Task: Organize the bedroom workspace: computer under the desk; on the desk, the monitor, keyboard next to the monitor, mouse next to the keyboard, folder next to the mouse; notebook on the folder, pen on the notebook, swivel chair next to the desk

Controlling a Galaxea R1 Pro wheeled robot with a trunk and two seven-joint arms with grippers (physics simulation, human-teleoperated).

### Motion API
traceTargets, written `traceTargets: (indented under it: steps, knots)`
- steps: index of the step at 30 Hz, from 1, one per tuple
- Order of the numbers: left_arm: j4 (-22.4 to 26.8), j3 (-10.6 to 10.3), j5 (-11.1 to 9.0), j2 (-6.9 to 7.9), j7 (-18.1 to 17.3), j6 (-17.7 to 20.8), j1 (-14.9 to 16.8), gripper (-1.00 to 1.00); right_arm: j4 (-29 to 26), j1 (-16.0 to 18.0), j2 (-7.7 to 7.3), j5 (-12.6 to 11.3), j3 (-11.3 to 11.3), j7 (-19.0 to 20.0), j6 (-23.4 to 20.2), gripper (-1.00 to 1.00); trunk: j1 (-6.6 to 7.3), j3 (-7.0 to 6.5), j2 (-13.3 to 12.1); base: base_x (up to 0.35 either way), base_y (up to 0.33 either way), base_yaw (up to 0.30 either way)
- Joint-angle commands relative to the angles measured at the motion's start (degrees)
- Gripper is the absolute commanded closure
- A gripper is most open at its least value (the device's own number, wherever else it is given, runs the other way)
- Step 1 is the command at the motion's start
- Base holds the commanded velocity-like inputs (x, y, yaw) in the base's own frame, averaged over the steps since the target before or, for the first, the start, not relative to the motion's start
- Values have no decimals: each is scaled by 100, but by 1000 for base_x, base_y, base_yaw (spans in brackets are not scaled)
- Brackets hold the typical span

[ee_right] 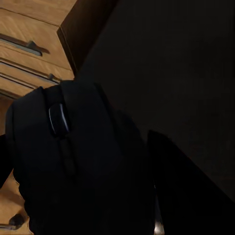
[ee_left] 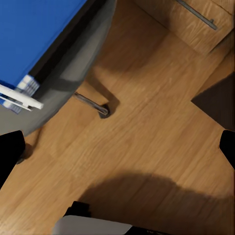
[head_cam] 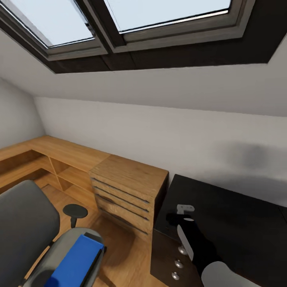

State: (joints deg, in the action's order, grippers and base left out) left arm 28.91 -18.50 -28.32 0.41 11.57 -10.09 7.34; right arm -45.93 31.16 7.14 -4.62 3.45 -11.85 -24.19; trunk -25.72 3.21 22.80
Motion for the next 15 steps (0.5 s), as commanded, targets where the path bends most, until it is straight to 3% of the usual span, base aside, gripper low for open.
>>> traceTargets:
  steps: [1,12,15]
  knots:
    - [1,-48,-42,5,47,-28,6,-100,-3,5,-5,-65,20,-48,-19,100,-7,13,12,310,-79,0]
    - [1,-49,-42,3,48,-35,4,-100,772,63,-17,-65,21,-51,373,100,-7,13,12,316,-13,0]
    - [5,-49,-39,3,48,-36,4,-100,1082,189,-18,-65,17,-53,460,100,-7,13,12,169,0,0]
